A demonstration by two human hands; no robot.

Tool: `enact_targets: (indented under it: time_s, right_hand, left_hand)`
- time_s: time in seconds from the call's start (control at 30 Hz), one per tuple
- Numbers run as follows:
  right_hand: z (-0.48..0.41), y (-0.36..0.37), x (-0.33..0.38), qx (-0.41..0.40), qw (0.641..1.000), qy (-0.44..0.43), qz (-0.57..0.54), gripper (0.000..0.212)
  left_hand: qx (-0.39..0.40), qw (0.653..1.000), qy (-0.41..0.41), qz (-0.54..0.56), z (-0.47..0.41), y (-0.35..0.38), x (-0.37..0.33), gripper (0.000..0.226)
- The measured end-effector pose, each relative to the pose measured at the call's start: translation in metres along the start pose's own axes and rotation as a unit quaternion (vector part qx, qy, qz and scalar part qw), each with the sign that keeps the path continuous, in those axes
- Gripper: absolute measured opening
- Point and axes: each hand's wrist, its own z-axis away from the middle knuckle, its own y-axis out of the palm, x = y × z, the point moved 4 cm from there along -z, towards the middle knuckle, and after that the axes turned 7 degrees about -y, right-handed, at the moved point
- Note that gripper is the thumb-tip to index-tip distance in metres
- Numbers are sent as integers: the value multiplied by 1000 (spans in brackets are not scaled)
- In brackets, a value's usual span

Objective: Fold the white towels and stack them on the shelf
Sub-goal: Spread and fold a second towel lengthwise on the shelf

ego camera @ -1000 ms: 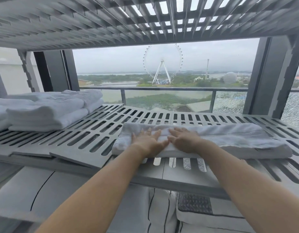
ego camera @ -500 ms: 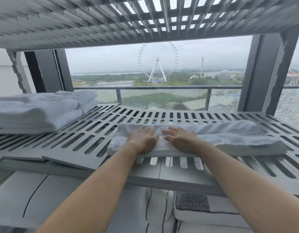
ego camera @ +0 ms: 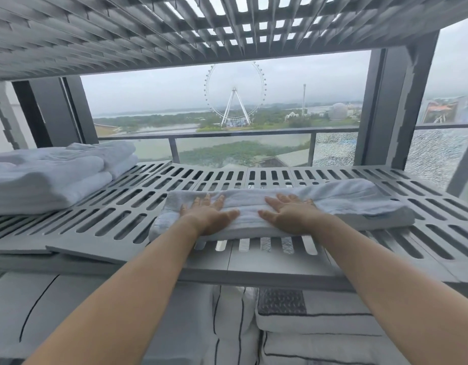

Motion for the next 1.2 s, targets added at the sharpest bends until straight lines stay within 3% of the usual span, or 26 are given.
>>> enact_targets:
  time_s: [0.13, 0.2, 0.3, 0.43, 0.53, 0.63, 0.73, 0.8, 0.9, 0.97, 1.07, 1.13, 1.2]
  right_hand:
    - [13, -11, -4, -37, 994, -74, -65, 61]
    - [27, -19, -12, -75, 986, -114, -97, 50]
    - [52, -38, -30, -147, 971, -182, -42, 39]
    - [80, -56, -73, -151, 963, -224, -9, 54]
    - [93, -62, -110, -137, 967, -214, -1, 54]
    - [97, -67, -127, -146, 966, -214, -1, 35]
    - [99, -65, -130, -151, 965, -215, 6, 41]
    - [101, -62, -131, -142, 966, -214, 8, 46]
    - [99, -59, -131, -133, 961, -239, 50, 27]
    - [97, -63, -135, -170, 951, -225, 125, 21]
    - [97, -61, -136, -182, 941, -201, 202, 19]
    - [101, -61, -134, -168, 955, -202, 140, 14]
    - [100, -68, -135, -164, 969, -183, 29, 26]
  left_hand:
    - [19, 999, -24, 13, -3, -3, -5, 67]
    - [-9, 1000, -5, 16, -4, -8, -28, 59]
    - [-48, 989, 135, 41, 10, -6, -93, 41]
    - [-84, 962, 255, 55, 32, 13, -162, 51]
    - [-168, 947, 265, 64, 39, 18, -179, 64]
    - [-192, 942, 257, 92, 40, 16, -183, 57]
    - [-205, 938, 255, 113, 40, 13, -191, 47]
    - [-245, 925, 266, 112, 45, 11, -202, 37]
    - [-334, 900, 274, 59, 53, 11, -216, 29]
    - [-365, 890, 264, 67, 54, 10, -216, 27]
    - [-358, 890, 275, 54, 54, 13, -217, 24]
    - [-323, 902, 282, 50, 54, 14, -218, 27]
    - [-283, 911, 291, 70, 54, 13, -217, 29]
